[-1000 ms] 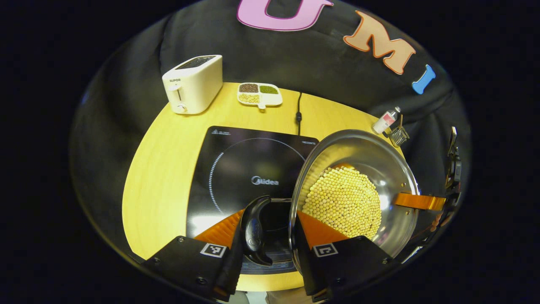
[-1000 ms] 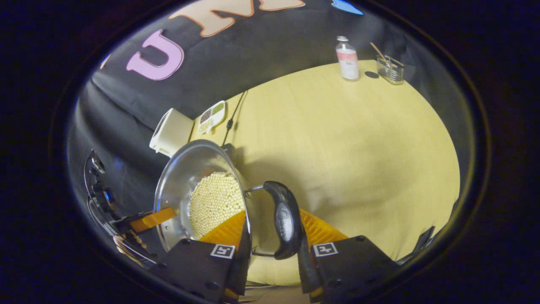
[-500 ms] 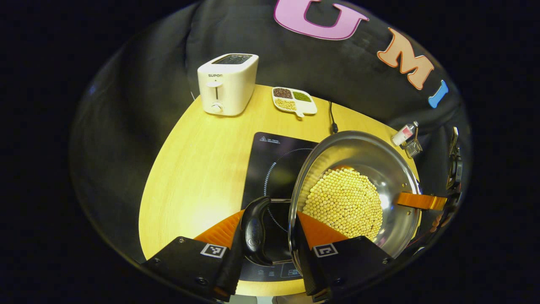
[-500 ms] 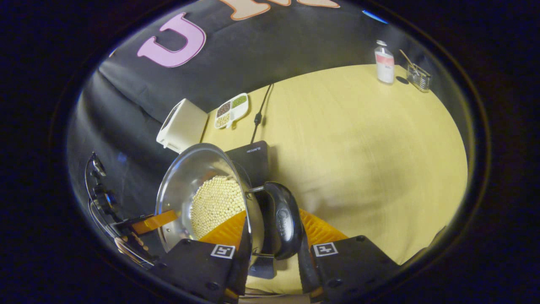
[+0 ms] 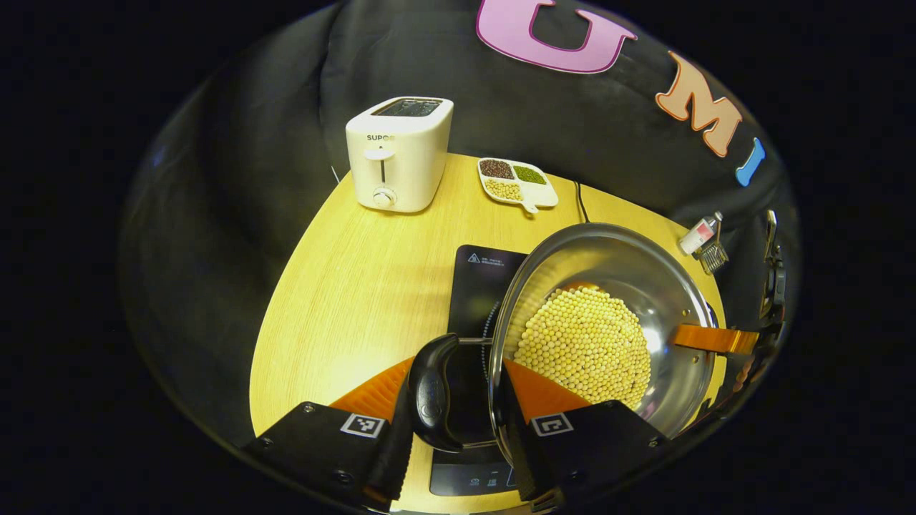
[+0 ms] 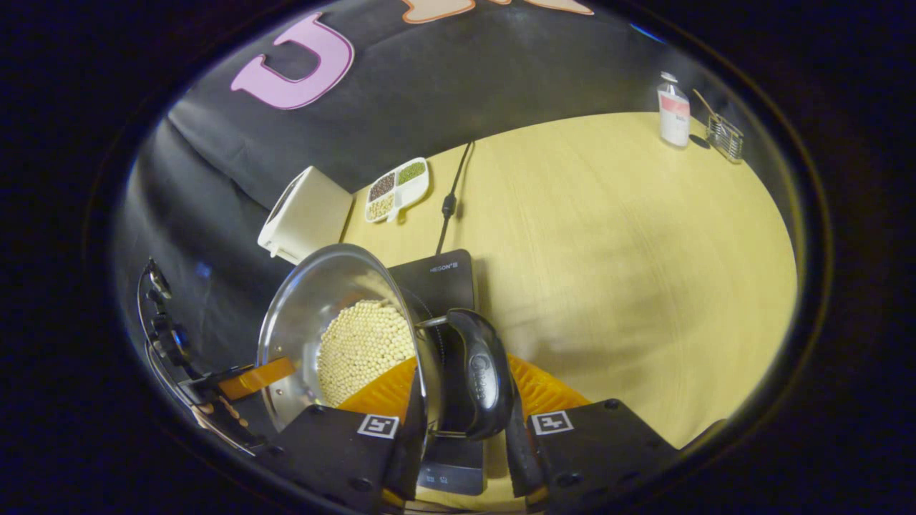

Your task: First push the handle of the pot to place it horizontally, then grasp the pot with both hands and set it on the induction cooktop.

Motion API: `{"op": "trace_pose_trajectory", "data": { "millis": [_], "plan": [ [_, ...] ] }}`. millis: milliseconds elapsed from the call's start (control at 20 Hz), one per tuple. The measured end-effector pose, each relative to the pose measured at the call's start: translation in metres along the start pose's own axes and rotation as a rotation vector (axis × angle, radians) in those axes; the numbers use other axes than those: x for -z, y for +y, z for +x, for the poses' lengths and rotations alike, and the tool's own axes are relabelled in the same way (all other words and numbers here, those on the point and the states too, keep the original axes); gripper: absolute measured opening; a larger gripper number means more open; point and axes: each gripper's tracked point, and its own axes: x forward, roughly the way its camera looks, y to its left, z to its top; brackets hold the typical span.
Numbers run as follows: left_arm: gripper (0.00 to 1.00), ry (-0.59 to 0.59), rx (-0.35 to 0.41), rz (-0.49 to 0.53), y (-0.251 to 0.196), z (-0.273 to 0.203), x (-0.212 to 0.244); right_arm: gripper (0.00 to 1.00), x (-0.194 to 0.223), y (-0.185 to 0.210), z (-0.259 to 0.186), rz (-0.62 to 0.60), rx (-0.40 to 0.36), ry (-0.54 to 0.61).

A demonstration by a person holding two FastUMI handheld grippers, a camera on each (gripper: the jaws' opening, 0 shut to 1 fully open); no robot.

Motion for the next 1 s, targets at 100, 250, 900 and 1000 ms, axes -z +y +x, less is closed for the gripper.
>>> {"op": "trace_pose_trajectory", "data": {
  "millis": [100,250,900,1000],
  "plan": [
    [0.60,0.003,-0.004,-0.001,0.002,0.002,0.000,0.45,-0.001,0.000,0.006,0.003,0.003,-0.005],
    [0.60,0.010,-0.011,-0.002,0.004,0.002,0.001,0.45,0.002,0.001,0.014,0.001,0.009,0.001],
    [0.63,0.002,-0.002,-0.053,0.005,0.000,0.007,0.67,-0.002,0.001,0.014,-0.025,-0.022,-0.018],
    [0.68,-0.043,-0.020,-0.054,0.009,-0.002,-0.002,0.90,-0.010,-0.008,0.006,-0.037,-0.010,-0.047]
  ]
}}
